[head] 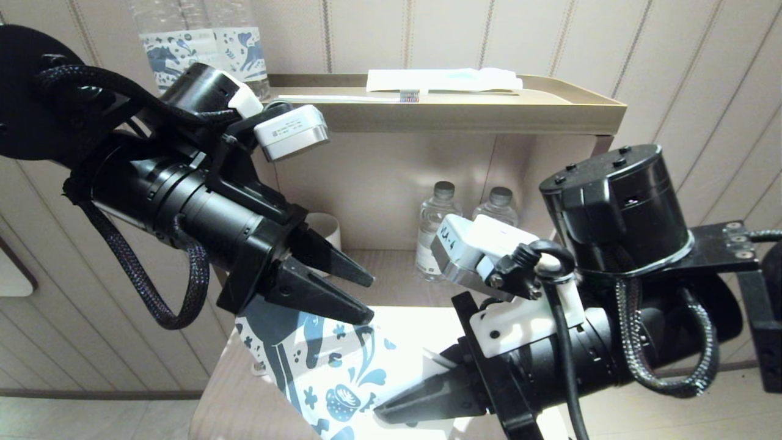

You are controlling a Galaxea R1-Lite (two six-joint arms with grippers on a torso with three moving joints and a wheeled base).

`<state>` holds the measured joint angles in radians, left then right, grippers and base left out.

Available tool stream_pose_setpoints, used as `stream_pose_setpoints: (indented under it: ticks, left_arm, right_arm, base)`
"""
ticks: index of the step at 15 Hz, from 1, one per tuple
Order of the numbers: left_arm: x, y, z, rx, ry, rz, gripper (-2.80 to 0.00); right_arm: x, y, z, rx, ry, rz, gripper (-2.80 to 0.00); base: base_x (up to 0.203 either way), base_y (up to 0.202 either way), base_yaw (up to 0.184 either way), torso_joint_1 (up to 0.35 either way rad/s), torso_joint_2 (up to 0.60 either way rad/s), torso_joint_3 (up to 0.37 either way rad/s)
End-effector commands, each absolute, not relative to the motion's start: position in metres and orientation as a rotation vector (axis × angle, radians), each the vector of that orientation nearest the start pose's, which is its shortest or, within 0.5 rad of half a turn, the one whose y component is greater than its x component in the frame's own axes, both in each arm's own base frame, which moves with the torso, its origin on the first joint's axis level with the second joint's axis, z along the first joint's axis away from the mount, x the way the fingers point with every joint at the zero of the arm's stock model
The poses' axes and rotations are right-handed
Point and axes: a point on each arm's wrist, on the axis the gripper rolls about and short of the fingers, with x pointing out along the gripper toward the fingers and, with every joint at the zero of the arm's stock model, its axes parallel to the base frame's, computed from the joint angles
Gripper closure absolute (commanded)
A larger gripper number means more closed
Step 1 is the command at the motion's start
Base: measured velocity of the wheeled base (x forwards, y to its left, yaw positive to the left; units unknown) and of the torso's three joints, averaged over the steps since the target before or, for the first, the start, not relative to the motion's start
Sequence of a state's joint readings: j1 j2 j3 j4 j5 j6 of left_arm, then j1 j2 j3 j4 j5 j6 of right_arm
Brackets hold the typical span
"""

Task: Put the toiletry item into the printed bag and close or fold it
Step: Hand it to the other hand

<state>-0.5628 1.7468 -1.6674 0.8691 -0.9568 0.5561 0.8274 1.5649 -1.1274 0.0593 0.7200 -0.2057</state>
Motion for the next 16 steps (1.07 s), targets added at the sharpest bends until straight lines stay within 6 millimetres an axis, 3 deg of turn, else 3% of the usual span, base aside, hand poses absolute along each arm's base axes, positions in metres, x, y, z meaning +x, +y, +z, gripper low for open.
stream_pose_setpoints:
  ticks: [1, 9, 13, 16]
  left_arm:
    - [0.233, -0.169, 0.280, 0.203, 0.604, -1.628, 0.00]
    - [0.227, -0.166, 0.276, 0.202, 0.616, -1.641, 0.00]
    - [0.223, -0.161, 0.290, 0.210, 0.573, -1.620, 0.00]
    - [0.227, -0.161, 0.301, 0.232, 0.618, -1.457, 0.00]
  right_arm:
    - [0.175, 0.212, 0.248, -0.190, 0.390, 1.568, 0.00]
    - [0.179, 0.210, 0.242, -0.194, 0.409, 1.547, 0.00]
    - [0.194, 0.190, 0.234, -0.226, 0.421, 1.422, 0.00]
    - [0.197, 0.188, 0.236, -0.378, 0.432, 1.231, 0.00]
  base:
    - [0.000, 0.000, 0.000, 0.000, 0.00, 0.000]
    - [0.000, 0.000, 0.000, 0.000, 0.00, 0.000]
    - [0.000, 0.000, 0.000, 0.000, 0.00, 0.000]
    - [0.000, 0.000, 0.000, 0.000, 0.00, 0.000]
